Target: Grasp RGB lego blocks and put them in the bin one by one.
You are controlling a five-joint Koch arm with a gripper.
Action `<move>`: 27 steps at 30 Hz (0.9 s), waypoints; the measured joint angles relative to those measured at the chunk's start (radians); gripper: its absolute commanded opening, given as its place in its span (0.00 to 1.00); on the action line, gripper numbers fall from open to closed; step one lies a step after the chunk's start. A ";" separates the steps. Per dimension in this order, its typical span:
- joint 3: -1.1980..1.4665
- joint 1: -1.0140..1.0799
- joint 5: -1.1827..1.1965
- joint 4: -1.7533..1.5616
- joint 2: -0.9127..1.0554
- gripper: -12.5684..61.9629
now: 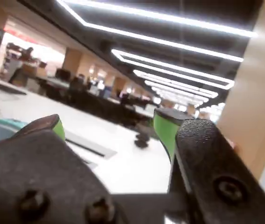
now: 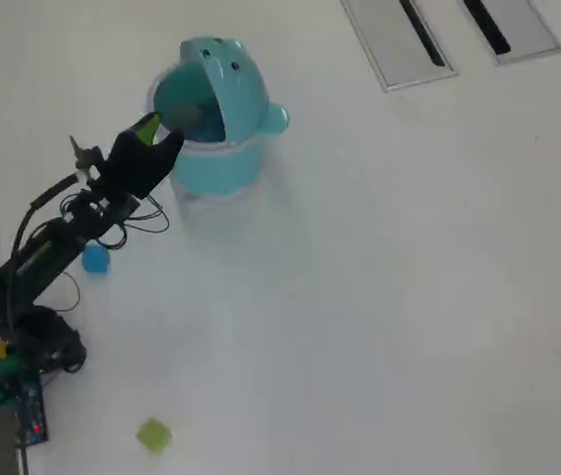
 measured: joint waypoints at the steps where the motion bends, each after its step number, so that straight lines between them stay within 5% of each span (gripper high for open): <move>1: 0.000 0.015 0.000 0.000 0.006 0.65; 27: 0.492 0.509 0.107 -0.080 0.273 0.59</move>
